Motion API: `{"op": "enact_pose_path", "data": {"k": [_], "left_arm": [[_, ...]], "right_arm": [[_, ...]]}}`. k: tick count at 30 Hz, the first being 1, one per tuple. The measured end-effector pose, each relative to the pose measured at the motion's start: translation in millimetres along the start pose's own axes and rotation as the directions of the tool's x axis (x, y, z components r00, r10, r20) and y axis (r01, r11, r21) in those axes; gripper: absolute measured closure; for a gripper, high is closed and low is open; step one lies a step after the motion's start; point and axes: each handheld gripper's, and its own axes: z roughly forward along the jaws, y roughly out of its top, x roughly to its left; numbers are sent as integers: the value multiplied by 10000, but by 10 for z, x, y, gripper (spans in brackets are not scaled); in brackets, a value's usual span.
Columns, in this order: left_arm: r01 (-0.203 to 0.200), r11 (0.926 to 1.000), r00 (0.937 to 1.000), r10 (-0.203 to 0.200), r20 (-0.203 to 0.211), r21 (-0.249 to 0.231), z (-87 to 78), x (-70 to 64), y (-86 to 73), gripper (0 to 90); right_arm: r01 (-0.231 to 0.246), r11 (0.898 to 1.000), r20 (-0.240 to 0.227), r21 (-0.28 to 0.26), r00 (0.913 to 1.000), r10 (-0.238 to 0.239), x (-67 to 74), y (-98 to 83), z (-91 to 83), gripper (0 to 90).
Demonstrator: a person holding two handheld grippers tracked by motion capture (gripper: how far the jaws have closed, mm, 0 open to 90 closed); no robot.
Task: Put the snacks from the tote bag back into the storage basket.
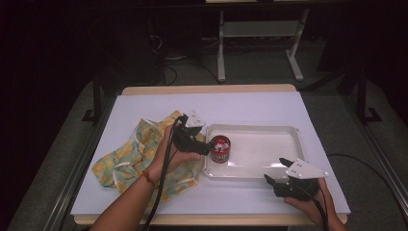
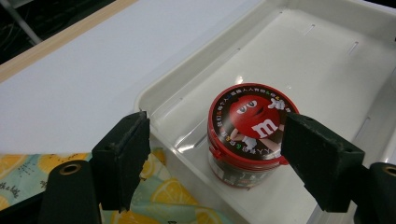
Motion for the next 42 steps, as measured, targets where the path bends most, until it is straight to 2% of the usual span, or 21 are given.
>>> {"op": "enact_pose_path", "data": {"k": [20,31,39,42], "left_arm": [[-509,9987,9986,511,139,-102,-177,28,-65,236],[-804,9967,9968,804,23,-73,-300,81,-209,234],[-813,9966,9967,813,14,-107,-353,135,-327,235],[-1002,9949,9950,1002,28,-103,-362,141,-376,234]], "right_arm": [[25,10000,7,26,10000,-25,4,1,2,250],[23,10000,9,56,10000,-23,7,-1,7,250],[30,10000,9,65,10000,-30,10,1,8,250],[21,10000,10,76,10000,-21,8,-2,9,250]]}}
